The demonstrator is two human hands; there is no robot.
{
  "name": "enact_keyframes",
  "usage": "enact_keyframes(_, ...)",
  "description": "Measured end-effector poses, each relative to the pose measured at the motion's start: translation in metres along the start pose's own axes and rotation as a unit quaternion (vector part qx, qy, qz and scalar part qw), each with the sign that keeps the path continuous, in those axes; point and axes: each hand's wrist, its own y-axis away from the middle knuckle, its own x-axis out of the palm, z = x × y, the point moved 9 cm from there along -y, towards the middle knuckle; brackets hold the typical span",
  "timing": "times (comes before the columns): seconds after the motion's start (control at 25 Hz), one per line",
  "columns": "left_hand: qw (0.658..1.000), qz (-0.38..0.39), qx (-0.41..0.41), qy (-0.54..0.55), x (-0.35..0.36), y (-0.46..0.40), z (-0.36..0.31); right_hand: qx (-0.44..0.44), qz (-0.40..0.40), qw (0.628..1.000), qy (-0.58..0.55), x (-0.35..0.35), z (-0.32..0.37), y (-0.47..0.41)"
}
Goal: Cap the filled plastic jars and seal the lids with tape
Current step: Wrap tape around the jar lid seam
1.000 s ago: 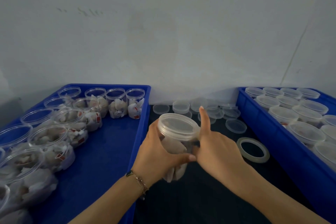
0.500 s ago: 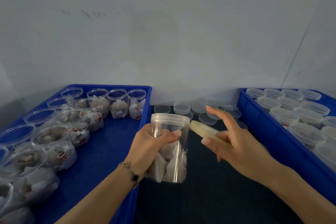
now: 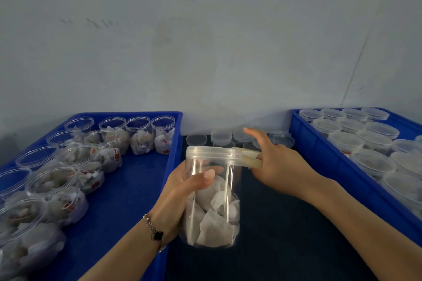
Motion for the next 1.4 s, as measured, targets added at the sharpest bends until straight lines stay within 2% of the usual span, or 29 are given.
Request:
enact_keyframes(0.2,0.993,0.109,-0.002,0.036,0.017,0.003,-0.003,-0.011,-0.008,1.0,-0.023,0.005,0.018,-0.01)
enact_keyframes(0.32,0.989,0.139,-0.021,0.035,0.023,0.003,-0.001,-0.007,0.005,1.0,-0.025,0.014,0.029,-0.013)
enact_keyframes(0.48,0.993,0.119,-0.014,-0.01,0.022,-0.004,-0.003,0.021,0.011,0.999,-0.028,0.018,0.029,-0.01)
enact_keyframes(0.56,0.991,0.106,-0.023,-0.08,0.019,-0.001,0.001,0.026,0.0,0.999,-0.028,0.017,0.024,-0.007)
enact_keyframes(0.64,0.985,0.055,-0.011,-0.161,0.008,0.0,0.002,0.041,-0.009,0.999,-0.017,0.014,0.019,-0.004)
enact_keyframes(0.68,0.986,0.03,0.002,-0.166,0.004,-0.001,0.0,0.053,-0.011,0.998,-0.015,0.014,0.016,-0.003)
enact_keyframes(0.84,0.996,-0.06,-0.005,-0.062,-0.013,-0.005,0.002,0.118,-0.004,0.993,-0.004,0.011,0.004,-0.004)
enact_keyframes(0.96,0.995,-0.04,-0.007,-0.092,-0.005,-0.002,0.007,0.115,0.001,0.992,0.06,0.015,0.011,-0.004)
enact_keyframes(1.08,0.974,-0.018,0.011,-0.227,0.004,-0.002,0.007,0.079,0.015,0.995,0.065,0.024,0.024,0.001)
enact_keyframes(1.16,0.963,-0.054,0.038,-0.261,-0.003,-0.003,-0.001,-0.008,0.023,1.0,0.014,0.026,0.039,0.005)
enact_keyframes(1.24,0.972,-0.083,0.034,-0.217,-0.012,-0.004,-0.005,-0.072,0.063,0.989,-0.115,0.023,0.045,0.008)
enact_keyframes(1.32,0.983,-0.125,0.003,-0.132,-0.024,-0.004,0.0,-0.083,0.074,0.965,-0.239,0.016,0.039,0.011)
enact_keyframes(1.4,0.985,-0.151,-0.006,-0.088,-0.029,-0.002,0.001,-0.083,0.034,0.96,-0.264,0.007,0.032,0.015)
